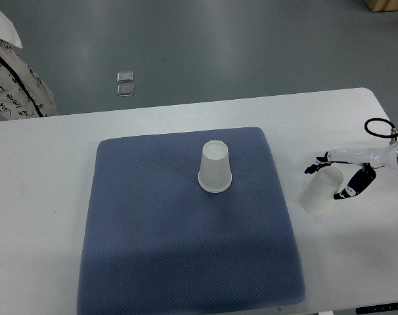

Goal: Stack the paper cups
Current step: 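Close the right hand fingers around the loose white paper cup, then lift the grasped cup with the right hand toward the mat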

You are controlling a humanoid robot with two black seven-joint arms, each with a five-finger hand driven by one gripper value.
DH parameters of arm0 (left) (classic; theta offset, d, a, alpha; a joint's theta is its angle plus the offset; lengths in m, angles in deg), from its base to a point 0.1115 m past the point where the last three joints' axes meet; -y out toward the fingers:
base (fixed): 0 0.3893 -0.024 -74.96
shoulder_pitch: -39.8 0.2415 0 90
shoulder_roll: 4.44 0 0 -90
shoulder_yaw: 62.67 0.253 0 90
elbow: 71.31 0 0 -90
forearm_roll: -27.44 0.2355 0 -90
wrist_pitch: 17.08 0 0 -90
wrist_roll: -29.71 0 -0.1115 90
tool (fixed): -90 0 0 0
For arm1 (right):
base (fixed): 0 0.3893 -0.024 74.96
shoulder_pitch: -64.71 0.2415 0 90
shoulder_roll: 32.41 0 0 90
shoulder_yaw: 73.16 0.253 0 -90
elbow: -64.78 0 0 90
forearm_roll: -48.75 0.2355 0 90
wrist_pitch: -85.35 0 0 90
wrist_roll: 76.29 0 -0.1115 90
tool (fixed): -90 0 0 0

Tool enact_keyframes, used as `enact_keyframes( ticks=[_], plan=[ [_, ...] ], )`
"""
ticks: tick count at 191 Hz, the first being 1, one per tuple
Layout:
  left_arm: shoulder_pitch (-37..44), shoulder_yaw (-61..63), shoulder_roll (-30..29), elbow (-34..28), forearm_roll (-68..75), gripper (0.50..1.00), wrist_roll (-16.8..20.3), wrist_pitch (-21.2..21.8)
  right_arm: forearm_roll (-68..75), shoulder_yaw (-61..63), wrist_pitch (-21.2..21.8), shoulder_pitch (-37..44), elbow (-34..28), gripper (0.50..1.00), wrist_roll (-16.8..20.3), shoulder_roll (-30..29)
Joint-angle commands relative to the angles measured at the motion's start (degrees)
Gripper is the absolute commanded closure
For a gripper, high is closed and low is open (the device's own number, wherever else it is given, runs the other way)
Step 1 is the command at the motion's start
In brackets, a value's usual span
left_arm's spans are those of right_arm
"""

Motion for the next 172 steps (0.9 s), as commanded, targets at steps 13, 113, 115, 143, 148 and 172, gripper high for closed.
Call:
enact_keyframes(
  ticks=[13,113,115,143,148,172],
  plan=[
    [0.0,-0.01,0.0,0.0,0.0,0.5,-0.01,-0.01,-0.03,-0.02,0.0,-0.03,-0.09,0.758,-0.12,0.0],
    [0.0,-0.01,0.0,0.0,0.0,0.5,-0.01,0.08,0.67,1.03,0.52,1.91,0.0,0.807,-0.83,0.61],
    [0.0,-0.01,0.0,0.0,0.0,0.5,-0.01,-0.01,0.67,1.03,0.52,2.25,0.0,0.807,-0.91,0.61],
    [0.0,-0.01,0.0,0.0,0.0,0.5,-0.01,-0.01,1.02,3.66,2.01,5.77,-0.09,0.807,-2.76,0.88],
    [0.0,-0.01,0.0,0.0,0.0,0.5,-0.01,-0.01,1.02,4.9,2.9,6.3,-0.09,0.807,-2.85,0.88],
    [0.0,-0.01,0.0,0.0,0.0,0.5,-0.01,-0.01,1.02,14.3,10.01,7.36,-0.18,0.807,-2.59,-0.44]
  ],
)
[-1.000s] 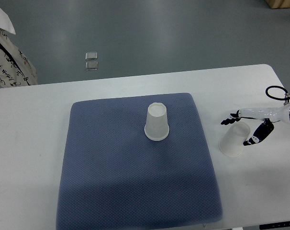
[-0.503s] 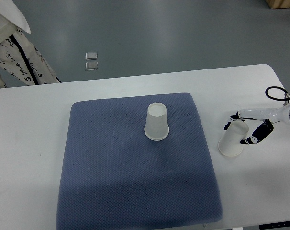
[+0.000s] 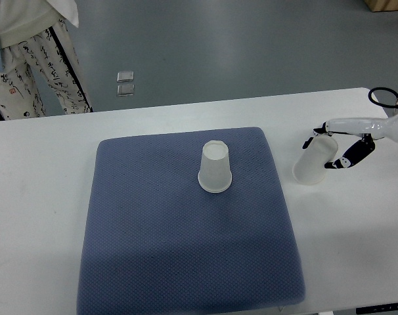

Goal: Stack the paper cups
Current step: 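Lift the grasped cup with the right hand toward the mat, then lower the held cup onto the upside-down cup and release it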

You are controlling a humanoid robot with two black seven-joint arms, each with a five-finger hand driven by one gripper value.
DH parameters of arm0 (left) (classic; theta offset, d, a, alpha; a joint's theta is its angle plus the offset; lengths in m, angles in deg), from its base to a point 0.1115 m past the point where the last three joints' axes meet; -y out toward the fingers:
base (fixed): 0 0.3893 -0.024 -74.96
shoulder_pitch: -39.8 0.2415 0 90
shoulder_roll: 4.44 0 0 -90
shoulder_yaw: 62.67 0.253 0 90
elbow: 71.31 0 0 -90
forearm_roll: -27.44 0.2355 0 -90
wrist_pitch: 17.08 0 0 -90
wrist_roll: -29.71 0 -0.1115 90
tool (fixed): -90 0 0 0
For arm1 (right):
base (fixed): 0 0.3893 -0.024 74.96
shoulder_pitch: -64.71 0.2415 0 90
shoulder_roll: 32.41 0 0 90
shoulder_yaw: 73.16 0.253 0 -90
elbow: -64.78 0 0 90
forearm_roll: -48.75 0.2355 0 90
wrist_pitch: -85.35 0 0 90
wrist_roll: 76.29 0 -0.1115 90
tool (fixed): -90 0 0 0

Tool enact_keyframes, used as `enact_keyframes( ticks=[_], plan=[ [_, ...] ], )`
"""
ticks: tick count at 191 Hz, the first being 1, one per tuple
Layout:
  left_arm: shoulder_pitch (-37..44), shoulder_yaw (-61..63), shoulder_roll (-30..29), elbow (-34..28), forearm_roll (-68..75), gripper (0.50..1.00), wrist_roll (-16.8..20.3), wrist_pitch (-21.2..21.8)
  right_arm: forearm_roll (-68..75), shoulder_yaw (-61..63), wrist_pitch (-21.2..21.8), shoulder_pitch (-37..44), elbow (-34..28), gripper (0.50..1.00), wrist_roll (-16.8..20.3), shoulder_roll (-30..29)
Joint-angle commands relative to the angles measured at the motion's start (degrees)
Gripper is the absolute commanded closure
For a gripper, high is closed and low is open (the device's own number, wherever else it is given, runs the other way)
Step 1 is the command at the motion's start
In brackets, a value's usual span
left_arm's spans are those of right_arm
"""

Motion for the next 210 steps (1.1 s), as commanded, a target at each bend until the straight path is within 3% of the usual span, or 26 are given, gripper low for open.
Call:
enact_keyframes(
  ticks=[1,33,90,210],
  plan=[
    [0.0,-0.01,0.0,0.0,0.0,0.5,0.01,-0.03,0.03,7.16,5.05,0.78,-0.11,0.807,0.14,-0.94],
    [0.0,-0.01,0.0,0.0,0.0,0.5,0.01,-0.03,0.03,15.51,9.0,0.87,-0.55,0.807,0.76,-5.95],
    [0.0,-0.01,0.0,0.0,0.0,0.5,0.01,-0.03,-0.06,16.3,10.76,4.47,-0.9,0.807,3.39,-13.51],
    [0.0,-0.01,0.0,0.0,0.0,0.5,0.01,-0.03,-0.94,14.28,11.46,5.0,-1.17,0.801,7.44,-18.34]
  ],
)
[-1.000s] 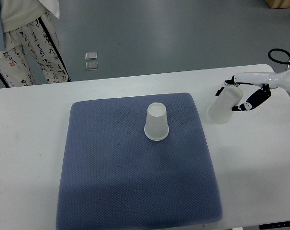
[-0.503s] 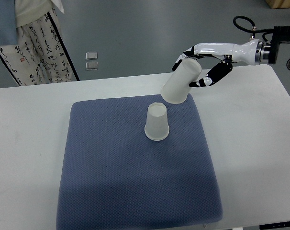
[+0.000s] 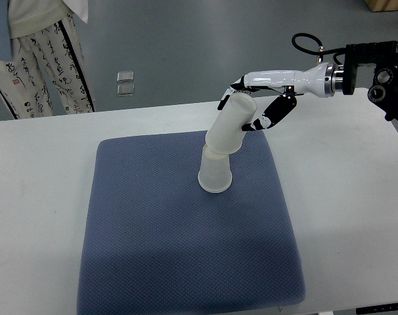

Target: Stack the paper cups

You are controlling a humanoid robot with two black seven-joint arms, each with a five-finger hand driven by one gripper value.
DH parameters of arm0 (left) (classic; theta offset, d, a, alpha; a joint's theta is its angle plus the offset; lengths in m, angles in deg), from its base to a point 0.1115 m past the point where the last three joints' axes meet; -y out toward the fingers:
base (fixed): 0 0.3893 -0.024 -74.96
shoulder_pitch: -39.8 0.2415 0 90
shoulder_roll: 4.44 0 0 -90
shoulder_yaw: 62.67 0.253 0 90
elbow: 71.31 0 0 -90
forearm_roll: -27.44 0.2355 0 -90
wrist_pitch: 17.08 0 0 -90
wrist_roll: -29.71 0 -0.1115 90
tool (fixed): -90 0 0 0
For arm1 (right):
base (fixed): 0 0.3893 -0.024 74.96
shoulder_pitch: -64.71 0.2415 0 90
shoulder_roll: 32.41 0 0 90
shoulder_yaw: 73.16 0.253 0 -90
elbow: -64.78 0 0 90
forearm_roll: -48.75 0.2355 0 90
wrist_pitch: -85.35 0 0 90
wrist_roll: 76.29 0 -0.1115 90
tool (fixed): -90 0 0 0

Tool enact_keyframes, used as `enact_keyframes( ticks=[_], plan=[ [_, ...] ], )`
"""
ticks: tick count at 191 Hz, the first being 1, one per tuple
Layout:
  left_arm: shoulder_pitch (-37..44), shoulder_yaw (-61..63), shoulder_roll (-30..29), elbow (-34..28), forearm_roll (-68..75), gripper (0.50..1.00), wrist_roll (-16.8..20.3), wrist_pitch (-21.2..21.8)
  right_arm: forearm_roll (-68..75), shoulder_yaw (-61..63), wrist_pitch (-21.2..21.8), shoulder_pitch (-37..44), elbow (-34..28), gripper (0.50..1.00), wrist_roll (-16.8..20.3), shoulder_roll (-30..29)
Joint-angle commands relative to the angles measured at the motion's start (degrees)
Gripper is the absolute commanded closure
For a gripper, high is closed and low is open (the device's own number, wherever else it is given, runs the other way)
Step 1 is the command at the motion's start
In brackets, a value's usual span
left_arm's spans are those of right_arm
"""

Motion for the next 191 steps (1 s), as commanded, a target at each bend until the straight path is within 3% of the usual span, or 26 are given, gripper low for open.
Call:
enact_keyframes(
  ticks=[1,22,133,147,172,191],
  plan=[
    [0.0,-0.01,0.0,0.0,0.0,0.5,-0.01,-0.01,-0.02,-0.52,0.0,0.13,0.0,0.801,0.49,-0.73],
    [0.0,-0.01,0.0,0.0,0.0,0.5,-0.01,-0.01,-0.11,-1.4,-0.09,0.3,0.18,0.799,1.98,-2.05],
    [0.0,-0.01,0.0,0.0,0.0,0.5,-0.01,-0.01,-1.43,-4.12,-0.7,0.39,0.71,0.783,2.07,-4.6],
    [0.0,-0.01,0.0,0.0,0.0,0.5,-0.01,-0.01,-1.69,-4.21,-1.06,0.21,0.71,0.74,2.25,-5.04],
    [0.0,-0.01,0.0,0.0,0.0,0.5,-0.01,-0.01,-1.51,-4.03,-2.55,0.13,0.71,0.599,4.8,-5.3],
    [0.0,-0.01,0.0,0.0,0.0,0.5,-0.01,-0.01,-1.25,-4.03,-2.64,0.13,0.79,0.585,4.8,-5.3]
  ],
)
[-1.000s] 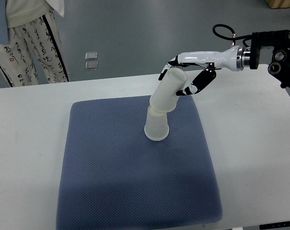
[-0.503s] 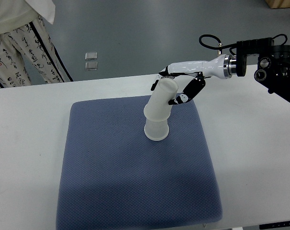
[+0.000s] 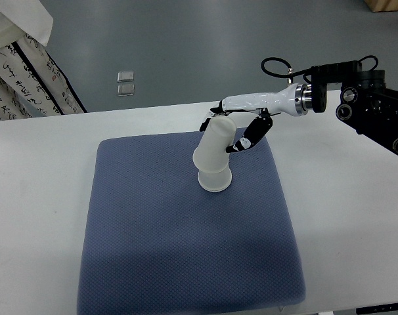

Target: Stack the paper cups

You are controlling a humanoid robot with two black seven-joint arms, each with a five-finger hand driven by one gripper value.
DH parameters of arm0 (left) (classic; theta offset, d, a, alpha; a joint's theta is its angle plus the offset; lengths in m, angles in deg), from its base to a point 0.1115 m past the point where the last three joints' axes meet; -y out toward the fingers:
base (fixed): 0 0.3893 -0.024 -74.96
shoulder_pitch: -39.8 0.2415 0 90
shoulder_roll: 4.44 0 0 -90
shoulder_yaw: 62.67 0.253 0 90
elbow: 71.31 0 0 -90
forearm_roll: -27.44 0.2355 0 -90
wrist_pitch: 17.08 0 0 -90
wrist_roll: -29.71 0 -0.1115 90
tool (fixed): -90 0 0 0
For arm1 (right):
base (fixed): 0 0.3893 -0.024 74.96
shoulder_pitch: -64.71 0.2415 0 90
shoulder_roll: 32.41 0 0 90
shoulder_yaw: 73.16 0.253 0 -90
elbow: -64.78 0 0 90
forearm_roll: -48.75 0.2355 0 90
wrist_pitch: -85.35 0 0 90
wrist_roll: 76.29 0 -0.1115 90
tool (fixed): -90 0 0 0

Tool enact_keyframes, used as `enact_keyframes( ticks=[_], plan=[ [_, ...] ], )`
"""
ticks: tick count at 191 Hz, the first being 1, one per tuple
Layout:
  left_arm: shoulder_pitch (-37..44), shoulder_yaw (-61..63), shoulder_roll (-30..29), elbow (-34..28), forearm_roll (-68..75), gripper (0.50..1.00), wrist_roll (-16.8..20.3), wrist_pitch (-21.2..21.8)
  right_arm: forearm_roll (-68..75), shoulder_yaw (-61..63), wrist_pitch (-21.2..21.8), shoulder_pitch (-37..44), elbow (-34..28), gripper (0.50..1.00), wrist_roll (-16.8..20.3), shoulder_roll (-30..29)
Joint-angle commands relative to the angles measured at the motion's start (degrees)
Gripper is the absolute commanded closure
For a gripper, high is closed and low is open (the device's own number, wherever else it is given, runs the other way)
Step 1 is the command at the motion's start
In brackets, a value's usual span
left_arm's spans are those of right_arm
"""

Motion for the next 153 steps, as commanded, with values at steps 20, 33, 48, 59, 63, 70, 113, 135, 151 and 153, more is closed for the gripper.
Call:
enact_keyframes(
  ticks=[20,33,48,59,63,70,113,135,151,153],
  plan=[
    [0.0,-0.01,0.0,0.0,0.0,0.5,0.01,-0.03,0.83,0.94,-0.42,-0.01,0.43,0.579,0.22,0.05],
    [0.0,-0.01,0.0,0.0,0.0,0.5,0.01,0.06,1.36,1.47,-0.77,-0.1,1.4,0.576,0.22,0.05],
    [0.0,-0.01,0.0,0.0,0.0,0.5,0.01,-0.03,3.56,3.23,-1.39,-0.45,2.72,0.576,0.22,-0.12],
    [0.0,-0.01,0.0,0.0,0.0,0.5,0.01,-0.03,7.86,4.81,-1.74,-1.76,3.6,0.579,0.22,0.4],
    [0.0,-0.01,0.0,0.0,0.0,0.5,0.01,-0.03,9.88,5.25,-1.74,-2.38,3.86,0.579,0.22,0.58],
    [0.0,-0.01,0.0,0.09,0.0,0.5,0.01,-0.03,13.58,5.95,-1.74,-3.44,4.48,0.579,0.31,1.02],
    [0.0,-0.01,0.0,0.0,0.0,0.5,0.01,-0.03,47.75,5.6,-1.74,-8.36,14.84,0.579,4.35,0.85],
    [0.0,-0.01,0.0,0.0,0.0,0.5,0.01,0.06,58.23,5.69,-2.09,-11.87,19.94,0.581,8.04,-0.83],
    [0.0,-0.01,0.0,0.0,0.0,0.5,0.01,-0.03,65.35,5.78,-4.2,-12.75,22.41,0.579,8.75,-4.08],
    [0.0,-0.01,0.0,0.0,0.0,0.5,0.01,-0.03,66.23,5.78,-4.55,-12.93,22.58,0.581,8.84,-4.34]
  ],
)
